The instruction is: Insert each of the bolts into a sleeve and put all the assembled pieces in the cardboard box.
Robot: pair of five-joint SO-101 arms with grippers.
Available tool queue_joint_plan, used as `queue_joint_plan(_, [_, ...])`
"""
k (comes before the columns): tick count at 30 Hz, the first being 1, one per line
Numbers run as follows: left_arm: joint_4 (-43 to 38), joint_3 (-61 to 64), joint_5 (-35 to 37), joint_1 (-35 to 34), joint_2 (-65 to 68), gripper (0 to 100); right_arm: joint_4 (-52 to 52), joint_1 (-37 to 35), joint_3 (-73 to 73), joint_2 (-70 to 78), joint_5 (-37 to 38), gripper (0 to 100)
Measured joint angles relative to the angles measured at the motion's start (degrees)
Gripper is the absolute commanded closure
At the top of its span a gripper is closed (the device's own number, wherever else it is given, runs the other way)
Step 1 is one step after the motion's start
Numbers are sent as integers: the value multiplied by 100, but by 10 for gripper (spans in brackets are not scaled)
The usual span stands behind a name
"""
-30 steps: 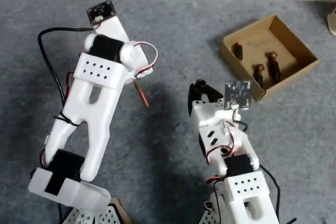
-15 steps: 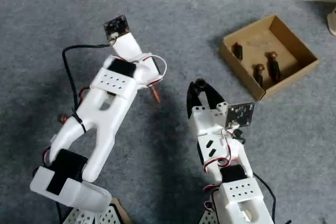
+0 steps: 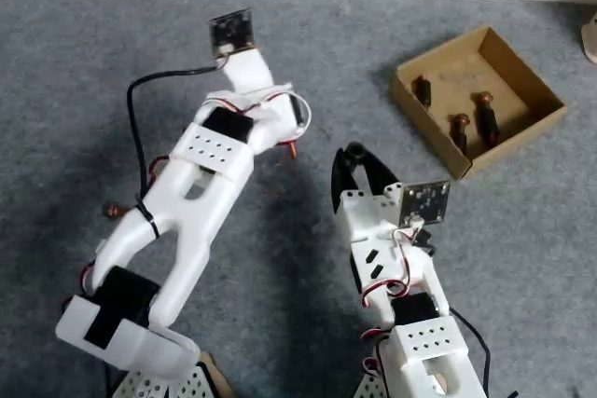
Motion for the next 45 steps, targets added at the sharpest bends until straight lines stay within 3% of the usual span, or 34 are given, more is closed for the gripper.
queue_joint_plan(13, [-1064, 651, -396, 229, -1547, 994, 554, 0, 0, 0, 97, 995])
queue_joint_plan(17, [-1152, 1020, -457, 571, -1978, 994, 695, 0, 0, 0, 404, 995])
queue_joint_plan(26, [-1222, 1846, -1336, 1407, -2743, 994, 695, 0, 0, 0, 466, 995])
queue_joint_plan(36, [-3147, 3015, -1442, 1424, -2954, 994, 695, 9, 0, 0, 484, 995])
queue_joint_plan(45, [-3429, 3086, -1442, 1442, -2954, 994, 695, 0, 0, 0, 484, 995])
